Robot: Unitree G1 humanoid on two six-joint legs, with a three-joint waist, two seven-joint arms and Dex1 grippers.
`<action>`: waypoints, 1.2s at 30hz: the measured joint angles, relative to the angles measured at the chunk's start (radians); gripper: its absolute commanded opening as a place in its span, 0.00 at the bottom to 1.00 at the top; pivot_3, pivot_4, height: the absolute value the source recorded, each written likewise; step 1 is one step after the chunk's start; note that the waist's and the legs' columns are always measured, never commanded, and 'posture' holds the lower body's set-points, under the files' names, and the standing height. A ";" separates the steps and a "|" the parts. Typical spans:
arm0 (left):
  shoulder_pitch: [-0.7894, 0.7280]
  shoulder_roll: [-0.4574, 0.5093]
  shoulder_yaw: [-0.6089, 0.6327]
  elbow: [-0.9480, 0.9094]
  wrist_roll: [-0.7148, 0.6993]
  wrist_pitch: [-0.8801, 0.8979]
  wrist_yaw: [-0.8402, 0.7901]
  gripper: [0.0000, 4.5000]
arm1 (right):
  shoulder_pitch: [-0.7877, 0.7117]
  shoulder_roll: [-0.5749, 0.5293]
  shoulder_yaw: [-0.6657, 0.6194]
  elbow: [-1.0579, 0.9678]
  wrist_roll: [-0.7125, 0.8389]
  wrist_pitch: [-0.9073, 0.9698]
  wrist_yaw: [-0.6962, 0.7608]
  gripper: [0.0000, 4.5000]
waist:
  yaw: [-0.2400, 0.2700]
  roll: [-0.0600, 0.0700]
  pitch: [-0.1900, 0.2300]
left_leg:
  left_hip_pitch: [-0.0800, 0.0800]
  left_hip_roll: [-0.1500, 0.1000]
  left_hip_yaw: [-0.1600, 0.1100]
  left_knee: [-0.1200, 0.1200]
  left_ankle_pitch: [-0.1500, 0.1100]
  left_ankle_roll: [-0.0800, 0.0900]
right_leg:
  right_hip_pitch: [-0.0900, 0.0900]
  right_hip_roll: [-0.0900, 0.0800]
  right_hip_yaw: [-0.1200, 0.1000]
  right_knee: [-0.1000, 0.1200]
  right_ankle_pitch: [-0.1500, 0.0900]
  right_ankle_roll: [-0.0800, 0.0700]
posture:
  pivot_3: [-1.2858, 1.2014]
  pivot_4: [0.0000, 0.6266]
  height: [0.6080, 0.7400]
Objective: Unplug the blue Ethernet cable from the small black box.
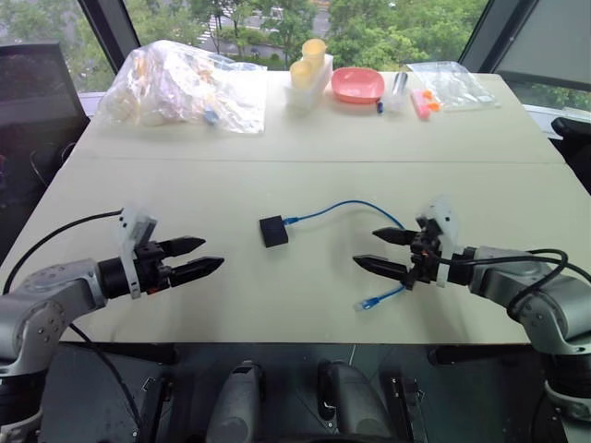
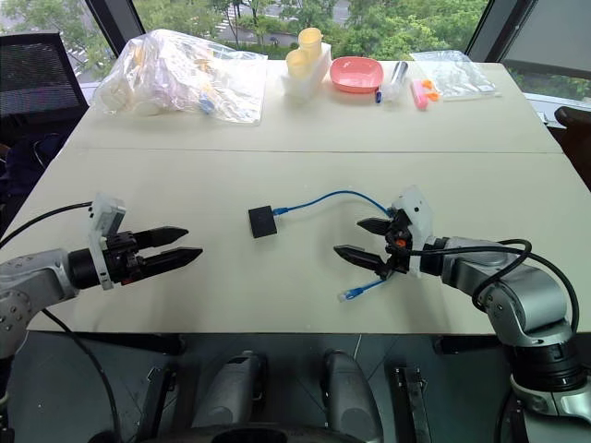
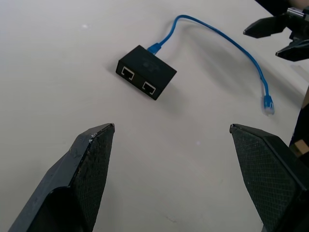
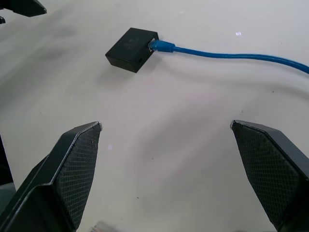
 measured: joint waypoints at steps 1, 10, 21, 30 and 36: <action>0.000 -0.001 0.000 0.000 -0.001 0.000 0.001 0.89 | -0.004 0.001 0.003 0.000 -0.002 0.000 0.001 1.00 | 0.000 0.000 0.000 | 0.000 0.000 0.000 0.000 0.000 0.000 | 0.000 0.000 0.000 0.000 0.000 0.000 | 0.52 0.24 1.00; 0.011 -0.017 0.002 -0.010 0.011 -0.017 0.020 0.89 | -0.031 0.006 0.023 0.022 -0.031 -0.008 0.017 1.00 | 0.000 0.000 0.000 | 0.000 0.000 0.000 0.000 0.000 0.000 | 0.000 0.001 0.000 0.001 0.000 0.000 | 0.52 0.24 1.00; 0.008 -0.018 0.001 -0.009 0.024 -0.029 0.016 0.89 | -0.037 0.045 0.033 0.034 -0.074 -0.027 0.008 1.00 | 0.000 0.000 0.000 | 0.001 0.000 0.000 0.001 0.000 0.000 | 0.001 0.001 0.001 0.002 0.000 0.000 | 0.52 0.24 1.00; -0.085 0.052 -0.038 0.078 0.067 -0.049 -0.059 0.89 | -0.310 -0.033 0.185 0.121 -0.200 -0.128 0.179 1.00 | -0.006 0.000 0.000 | 0.003 0.000 0.000 0.003 0.000 0.000 | 0.001 0.002 0.001 0.005 0.000 0.000 | 0.52 0.24 1.00; -0.140 0.124 -0.076 0.112 0.067 -0.048 -0.181 0.89 | -0.614 0.105 0.536 0.550 -0.599 -0.496 0.290 1.00 | -0.030 0.000 0.000 | 0.003 0.000 0.001 0.001 0.000 0.000 | 0.001 0.002 0.001 0.005 0.001 0.000 | 0.52 0.24 1.00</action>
